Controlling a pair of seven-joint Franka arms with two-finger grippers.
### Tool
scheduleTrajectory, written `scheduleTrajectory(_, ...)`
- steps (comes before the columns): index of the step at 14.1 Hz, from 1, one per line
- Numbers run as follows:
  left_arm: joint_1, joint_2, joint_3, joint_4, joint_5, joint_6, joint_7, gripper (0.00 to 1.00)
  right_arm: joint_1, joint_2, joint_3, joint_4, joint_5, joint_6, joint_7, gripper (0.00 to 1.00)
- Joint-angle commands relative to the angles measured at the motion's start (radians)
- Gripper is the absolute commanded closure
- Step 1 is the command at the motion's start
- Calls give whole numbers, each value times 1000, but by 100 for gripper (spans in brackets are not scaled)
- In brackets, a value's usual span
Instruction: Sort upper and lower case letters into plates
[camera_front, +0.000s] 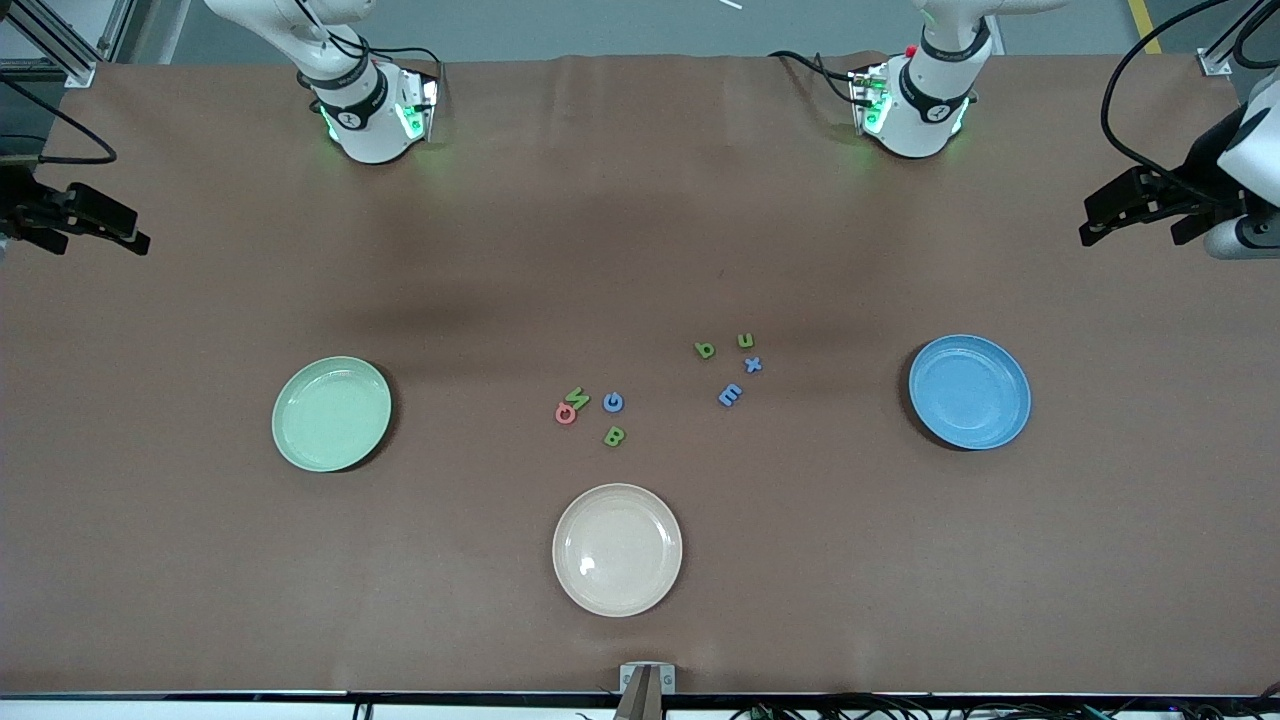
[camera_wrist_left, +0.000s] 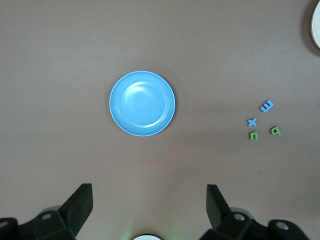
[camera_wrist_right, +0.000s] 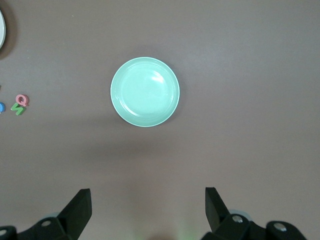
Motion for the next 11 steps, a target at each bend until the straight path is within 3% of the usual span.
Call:
scheduleTrajectory(1, -20, 49, -31, 0, -41, -7, -15, 0, -18, -13, 9, -11, 13, 14, -21, 0)
scheduleTrajectory(6, -77, 210, -153, -11, -81, 103, -166, 0, -11, -17, 15, -10, -7, 20, -22, 0)
scheduleTrajectory(8, -144, 271, -160, -20, -80, 179, -235, 0, -11, -17, 15, -10, -17, 20, -21, 0)
scheduleTrajectory(11, -219, 311, -162, -110, -74, 348, -243, 0, -13, -14, 15, -4, -16, 8, -18, 0)
